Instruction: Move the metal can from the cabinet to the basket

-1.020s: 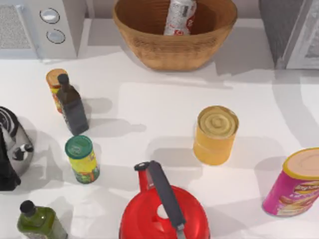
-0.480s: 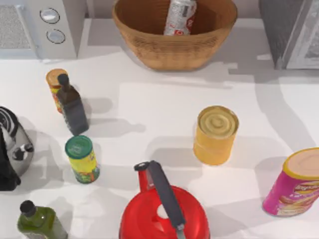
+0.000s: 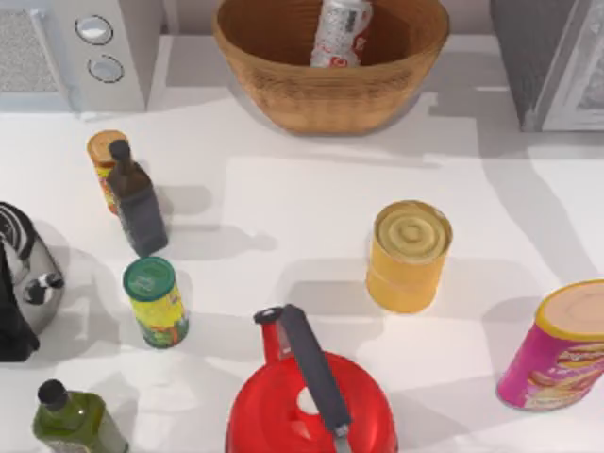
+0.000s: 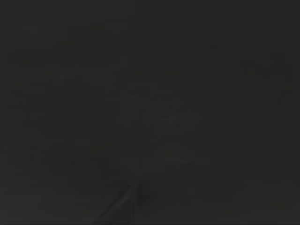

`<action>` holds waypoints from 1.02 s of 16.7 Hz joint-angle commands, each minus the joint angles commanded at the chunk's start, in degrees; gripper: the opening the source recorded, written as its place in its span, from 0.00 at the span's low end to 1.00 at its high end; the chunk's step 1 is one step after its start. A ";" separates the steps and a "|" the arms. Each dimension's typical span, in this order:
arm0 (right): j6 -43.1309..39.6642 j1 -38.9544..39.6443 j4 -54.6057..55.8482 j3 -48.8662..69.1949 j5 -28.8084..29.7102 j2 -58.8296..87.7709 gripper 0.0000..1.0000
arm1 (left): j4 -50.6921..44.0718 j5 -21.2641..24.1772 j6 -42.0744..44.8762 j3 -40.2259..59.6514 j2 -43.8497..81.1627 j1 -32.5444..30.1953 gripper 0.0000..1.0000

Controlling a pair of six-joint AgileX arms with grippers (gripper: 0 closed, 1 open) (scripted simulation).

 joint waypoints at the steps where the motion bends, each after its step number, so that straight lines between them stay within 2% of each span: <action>1: 0.01 -0.06 0.06 0.07 -0.07 0.07 1.00 | 0.00 0.00 0.00 0.00 0.00 0.00 1.00; 5: -0.11 0.32 0.15 -0.95 0.03 -1.80 1.00 | 0.00 0.00 0.00 0.00 0.00 0.00 1.00; 8: -0.10 -0.71 1.55 -6.08 -1.32 -6.44 1.00 | 0.00 0.00 0.00 0.00 0.00 0.00 1.00; 17: -0.26 -6.92 8.62 -40.12 -8.31 -31.83 1.00 | 0.00 0.00 0.00 0.00 0.00 0.00 1.00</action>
